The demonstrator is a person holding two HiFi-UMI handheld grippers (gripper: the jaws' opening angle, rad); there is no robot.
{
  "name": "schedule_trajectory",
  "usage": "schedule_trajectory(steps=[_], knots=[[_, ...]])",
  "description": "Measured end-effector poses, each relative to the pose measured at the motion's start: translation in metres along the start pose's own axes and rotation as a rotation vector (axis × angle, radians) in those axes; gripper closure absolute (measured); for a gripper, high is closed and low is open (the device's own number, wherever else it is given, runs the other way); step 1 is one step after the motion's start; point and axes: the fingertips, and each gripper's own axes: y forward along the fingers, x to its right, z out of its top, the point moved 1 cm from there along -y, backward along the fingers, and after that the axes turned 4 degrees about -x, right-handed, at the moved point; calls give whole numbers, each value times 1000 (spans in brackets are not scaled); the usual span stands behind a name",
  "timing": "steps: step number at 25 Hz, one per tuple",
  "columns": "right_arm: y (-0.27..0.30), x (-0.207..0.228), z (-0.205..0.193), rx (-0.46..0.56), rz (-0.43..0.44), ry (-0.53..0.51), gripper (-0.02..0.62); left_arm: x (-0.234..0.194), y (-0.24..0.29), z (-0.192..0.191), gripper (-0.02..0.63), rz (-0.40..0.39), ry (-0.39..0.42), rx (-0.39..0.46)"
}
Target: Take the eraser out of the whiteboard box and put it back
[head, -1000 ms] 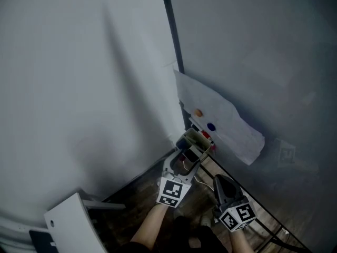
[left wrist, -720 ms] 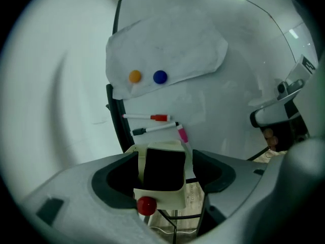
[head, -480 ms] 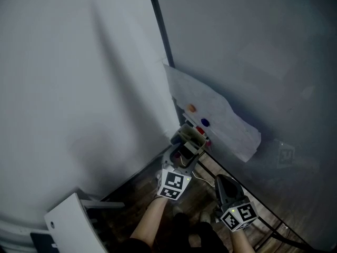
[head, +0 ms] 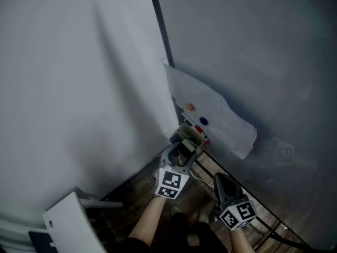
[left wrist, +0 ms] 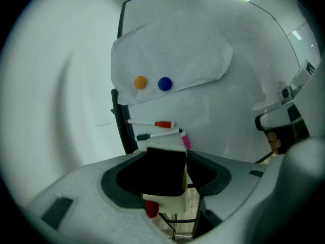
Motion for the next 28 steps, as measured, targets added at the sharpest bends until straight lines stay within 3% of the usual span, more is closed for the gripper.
schedule_trajectory(steps=[7, 14, 21, 28], knots=[[-3, -20, 30, 52, 49, -32, 592, -11, -45, 53, 367, 47, -46, 126], [-11, -50, 60, 114, 161, -93, 592, -8, -117, 103, 367, 141, -38, 267], [-29, -87, 81, 147, 271, -146, 593, 10, -185, 124, 368, 223, -62, 347], [-44, -112, 96, 187, 321, -173, 592, 26, -229, 137, 368, 259, -73, 405]])
